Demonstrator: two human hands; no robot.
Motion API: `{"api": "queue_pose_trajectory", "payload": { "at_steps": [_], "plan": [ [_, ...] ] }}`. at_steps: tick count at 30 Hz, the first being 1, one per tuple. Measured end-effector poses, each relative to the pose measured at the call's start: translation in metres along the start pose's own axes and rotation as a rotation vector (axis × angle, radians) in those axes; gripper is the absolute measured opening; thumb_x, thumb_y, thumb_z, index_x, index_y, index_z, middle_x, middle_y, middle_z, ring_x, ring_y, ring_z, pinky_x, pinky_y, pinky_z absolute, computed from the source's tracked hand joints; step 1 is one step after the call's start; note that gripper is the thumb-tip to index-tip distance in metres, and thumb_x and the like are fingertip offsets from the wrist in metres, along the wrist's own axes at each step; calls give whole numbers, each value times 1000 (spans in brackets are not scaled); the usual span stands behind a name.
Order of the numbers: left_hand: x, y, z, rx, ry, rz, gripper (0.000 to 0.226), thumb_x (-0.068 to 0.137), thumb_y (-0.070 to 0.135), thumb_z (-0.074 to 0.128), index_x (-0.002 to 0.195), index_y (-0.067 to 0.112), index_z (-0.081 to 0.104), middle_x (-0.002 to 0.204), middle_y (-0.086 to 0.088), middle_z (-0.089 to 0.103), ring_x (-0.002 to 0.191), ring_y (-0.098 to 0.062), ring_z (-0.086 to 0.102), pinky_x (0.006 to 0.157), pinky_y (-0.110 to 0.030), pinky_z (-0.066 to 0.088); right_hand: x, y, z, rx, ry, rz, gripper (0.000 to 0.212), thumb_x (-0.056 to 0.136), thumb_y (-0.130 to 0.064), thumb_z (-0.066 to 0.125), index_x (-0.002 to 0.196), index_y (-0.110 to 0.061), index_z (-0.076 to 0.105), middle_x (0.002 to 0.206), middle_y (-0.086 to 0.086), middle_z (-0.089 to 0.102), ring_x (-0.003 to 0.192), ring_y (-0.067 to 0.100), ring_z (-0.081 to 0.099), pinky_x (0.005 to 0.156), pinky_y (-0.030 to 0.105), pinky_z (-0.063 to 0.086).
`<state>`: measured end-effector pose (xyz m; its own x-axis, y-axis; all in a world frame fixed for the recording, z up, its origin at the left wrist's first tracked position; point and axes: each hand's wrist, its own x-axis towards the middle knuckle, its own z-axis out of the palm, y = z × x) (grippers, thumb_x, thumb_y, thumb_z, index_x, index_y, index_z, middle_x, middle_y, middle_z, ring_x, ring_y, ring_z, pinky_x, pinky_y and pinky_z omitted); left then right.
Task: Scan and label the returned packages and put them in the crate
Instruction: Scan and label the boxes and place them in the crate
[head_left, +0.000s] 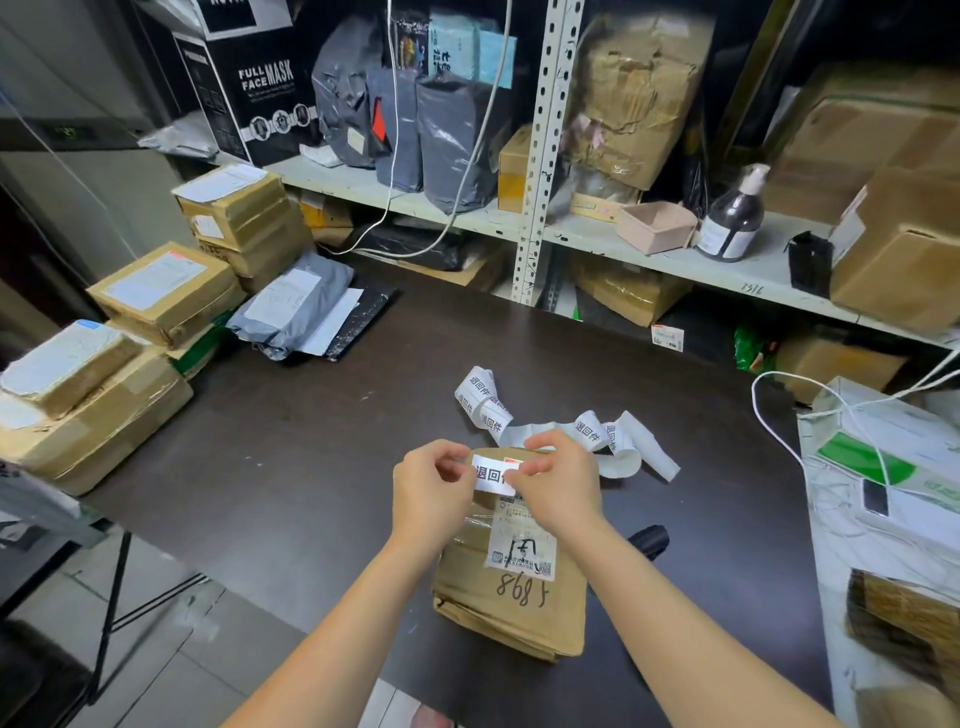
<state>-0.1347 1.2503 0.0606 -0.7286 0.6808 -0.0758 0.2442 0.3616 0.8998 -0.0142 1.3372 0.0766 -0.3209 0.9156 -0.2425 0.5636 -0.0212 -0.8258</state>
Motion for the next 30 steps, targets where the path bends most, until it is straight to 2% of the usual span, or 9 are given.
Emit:
{"api": "queue_pose_trajectory", "payload": {
  "at_steps": [3,10,13,16,18,20,21,25,30],
  "plan": [
    [0,-6,4,77,-7,43,20,82,7,66,85,25,72,70,6,66,66,-4,60,58,-7,41,1,5,11,-51,36,-6,30,78,-11,81,99,-22,63,83,-7,67,83,13,65,73,31,55],
    [10,-23,-1,122,-44,111,11,85,12,68,84,21,74,78,9,67,72,-5,61,63,-11,44,4,10,19,-145,84,-78,16,80,-15,78,85,-25,67,82,-16,64,81,5,65,78,26,54],
    [13,-30,-2,103,-69,125,12,85,15,69,84,25,74,77,11,68,74,-4,61,64,-12,45,3,11,22,-234,64,-125,14,80,-25,81,90,-27,72,86,-18,64,72,-7,59,66,5,43],
    [17,-37,-2,67,-112,101,15,88,18,69,89,31,75,85,8,64,76,-2,61,69,-18,49,1,16,27,-274,44,-188,14,85,-23,79,99,-23,77,101,-9,66,76,1,60,66,0,39],
    [20,-42,-3,37,-137,92,14,89,21,71,89,35,75,88,8,62,76,0,62,69,-19,49,0,19,30,-294,7,-194,15,91,-26,73,105,-26,78,111,-8,61,88,11,63,74,10,46],
    [23,-45,-3,32,-151,97,8,85,29,77,91,36,76,89,10,63,73,-1,63,68,-20,49,-2,21,33,-338,-14,-181,19,96,-33,66,111,-32,76,112,-12,54,94,15,62,81,33,54],
    [23,-44,-3,39,-145,96,12,81,35,80,92,35,75,89,11,64,70,-2,63,66,-20,50,-4,23,34,-370,-13,-192,21,97,-36,63,114,-36,74,110,-14,51,92,15,61,79,38,54],
    [24,-41,3,40,-86,19,34,73,42,83,97,36,61,81,12,64,62,-6,61,61,-26,53,-8,26,32,-506,-11,-282,26,100,-41,55,123,-45,67,108,-15,43,84,13,55,76,35,50],
    [27,-43,8,5,-87,-8,17,78,34,79,86,39,65,75,14,67,64,-2,61,61,-24,51,-9,27,30,-621,-40,-370,32,102,-42,49,132,-50,58,116,-9,45,93,14,54,64,32,44]
  ]
}}
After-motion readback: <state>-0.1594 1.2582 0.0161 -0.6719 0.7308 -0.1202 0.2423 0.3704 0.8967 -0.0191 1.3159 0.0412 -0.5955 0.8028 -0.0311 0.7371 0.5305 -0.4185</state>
